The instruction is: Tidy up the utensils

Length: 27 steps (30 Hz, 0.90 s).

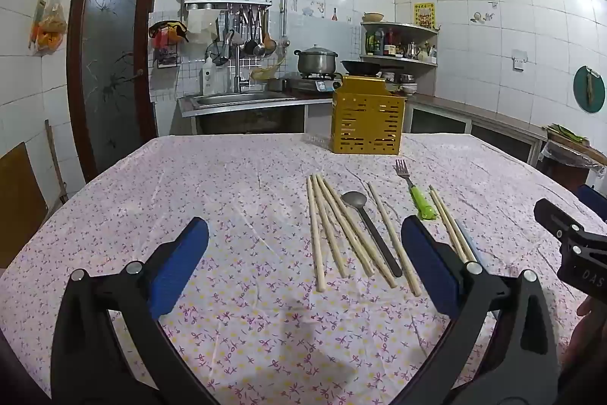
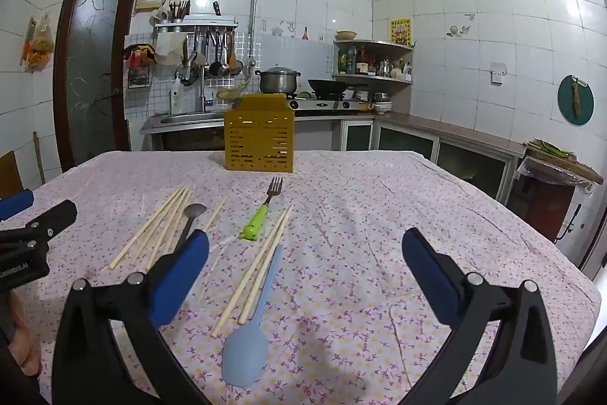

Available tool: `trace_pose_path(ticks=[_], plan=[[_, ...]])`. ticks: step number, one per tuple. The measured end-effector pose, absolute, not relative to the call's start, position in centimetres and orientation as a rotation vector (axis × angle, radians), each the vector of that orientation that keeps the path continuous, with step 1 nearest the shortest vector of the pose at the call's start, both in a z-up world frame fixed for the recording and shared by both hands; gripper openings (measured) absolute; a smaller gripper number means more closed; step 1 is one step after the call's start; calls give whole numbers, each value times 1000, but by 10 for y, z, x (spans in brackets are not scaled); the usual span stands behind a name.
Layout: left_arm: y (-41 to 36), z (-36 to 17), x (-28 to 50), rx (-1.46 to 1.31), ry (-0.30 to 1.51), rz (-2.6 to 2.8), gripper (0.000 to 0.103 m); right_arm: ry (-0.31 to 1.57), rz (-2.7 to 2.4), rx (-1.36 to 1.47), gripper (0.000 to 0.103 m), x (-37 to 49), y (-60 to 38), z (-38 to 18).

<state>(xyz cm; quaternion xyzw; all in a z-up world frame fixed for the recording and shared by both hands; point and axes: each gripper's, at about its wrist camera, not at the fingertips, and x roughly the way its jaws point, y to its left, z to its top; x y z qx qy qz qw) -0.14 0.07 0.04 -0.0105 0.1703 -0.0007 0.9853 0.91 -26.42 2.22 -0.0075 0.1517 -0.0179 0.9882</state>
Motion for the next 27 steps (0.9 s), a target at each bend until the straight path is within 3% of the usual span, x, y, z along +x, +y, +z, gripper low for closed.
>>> trace_pose_path(ticks=[27], plan=[[-4,-3,-2,-9,365,5,98,323,-44,7,99,11,-269,18]])
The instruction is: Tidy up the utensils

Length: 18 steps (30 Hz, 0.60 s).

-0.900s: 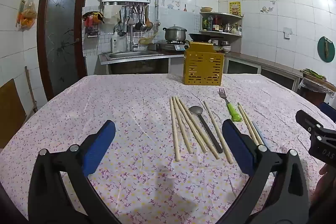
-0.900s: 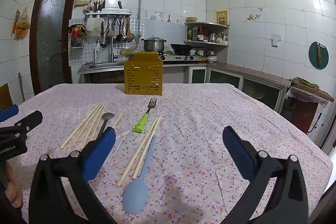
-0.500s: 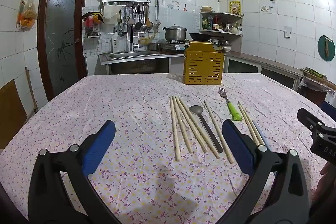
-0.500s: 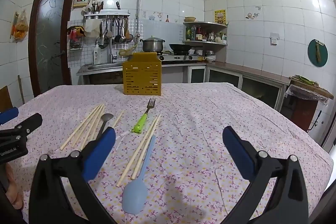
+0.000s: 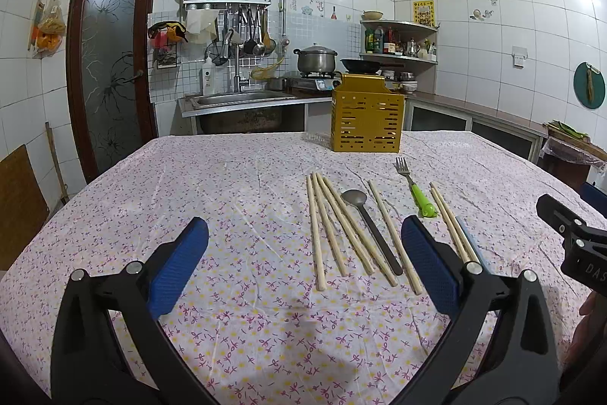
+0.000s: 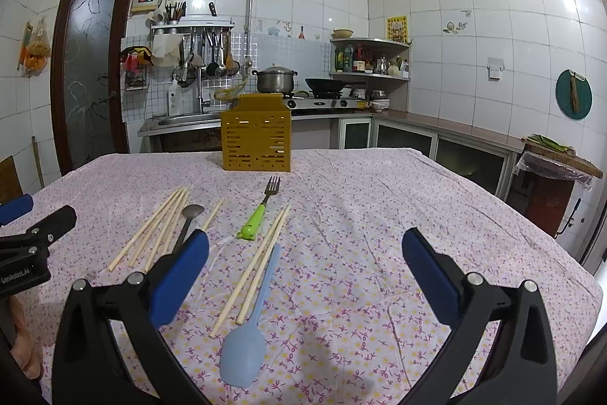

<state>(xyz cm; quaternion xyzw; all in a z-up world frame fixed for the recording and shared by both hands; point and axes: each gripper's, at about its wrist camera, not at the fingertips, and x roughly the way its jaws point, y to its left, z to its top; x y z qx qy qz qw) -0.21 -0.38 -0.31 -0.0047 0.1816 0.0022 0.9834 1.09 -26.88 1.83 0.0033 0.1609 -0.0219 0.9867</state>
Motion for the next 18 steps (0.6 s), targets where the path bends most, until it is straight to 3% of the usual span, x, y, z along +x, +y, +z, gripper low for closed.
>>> trace_pose_path(ticks=[18], plan=[[-4,-7,0,-5,370,4,98,329,-50,0,99,13,-267,17]])
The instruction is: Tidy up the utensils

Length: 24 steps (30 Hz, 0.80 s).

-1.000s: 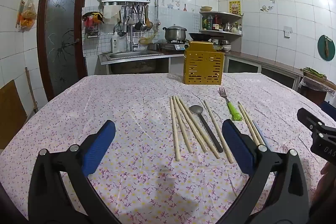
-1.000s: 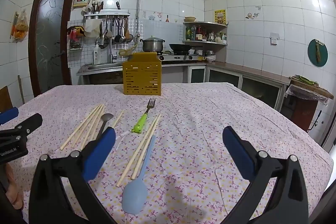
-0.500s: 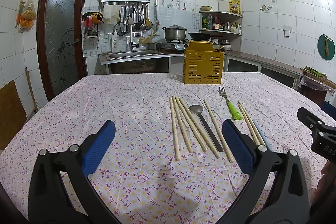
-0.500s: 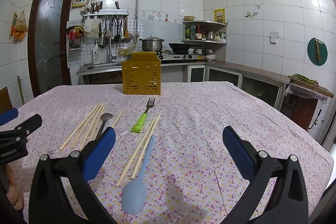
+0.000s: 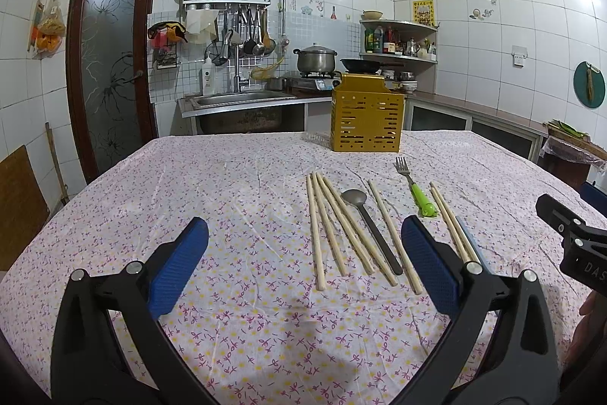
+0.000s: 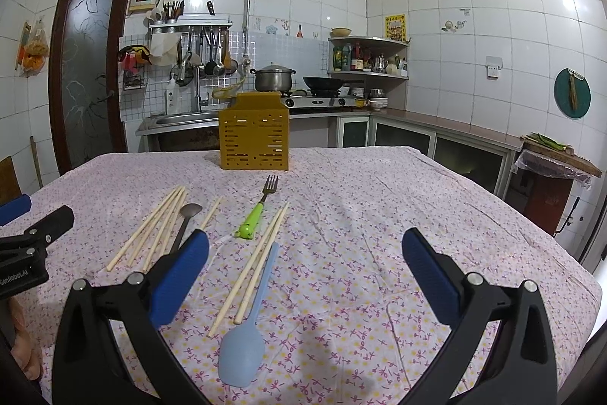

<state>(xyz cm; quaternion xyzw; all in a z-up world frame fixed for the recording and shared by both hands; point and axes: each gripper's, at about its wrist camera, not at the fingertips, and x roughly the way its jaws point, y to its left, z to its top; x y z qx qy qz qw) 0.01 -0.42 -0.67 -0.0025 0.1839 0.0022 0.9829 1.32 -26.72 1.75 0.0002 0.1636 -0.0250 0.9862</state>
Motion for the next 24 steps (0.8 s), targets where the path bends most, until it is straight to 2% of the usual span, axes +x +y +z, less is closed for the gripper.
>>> trace_pose_path(ticks=[24], plan=[[-5,-7,0,-3,369,5,98,335,-52,-4,99,13,-265,18]])
